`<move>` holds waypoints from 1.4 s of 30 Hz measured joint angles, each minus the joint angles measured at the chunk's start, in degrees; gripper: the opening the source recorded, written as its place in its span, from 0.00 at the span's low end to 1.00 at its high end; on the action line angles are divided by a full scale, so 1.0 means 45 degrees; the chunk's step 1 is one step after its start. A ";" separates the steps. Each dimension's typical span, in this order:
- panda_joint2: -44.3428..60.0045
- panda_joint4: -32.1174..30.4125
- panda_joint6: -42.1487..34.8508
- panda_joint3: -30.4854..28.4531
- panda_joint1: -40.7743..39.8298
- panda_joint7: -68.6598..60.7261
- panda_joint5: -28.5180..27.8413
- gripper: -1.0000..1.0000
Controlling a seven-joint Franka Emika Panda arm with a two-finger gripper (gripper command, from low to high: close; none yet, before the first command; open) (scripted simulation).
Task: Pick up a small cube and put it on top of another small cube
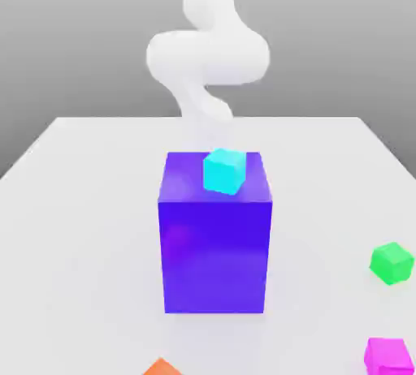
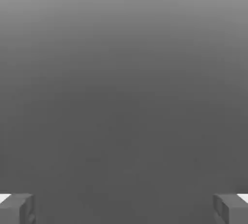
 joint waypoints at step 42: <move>1.6231 0.1500 0.5317 0.0122 0.5482 -1.2464 0.0012 0.00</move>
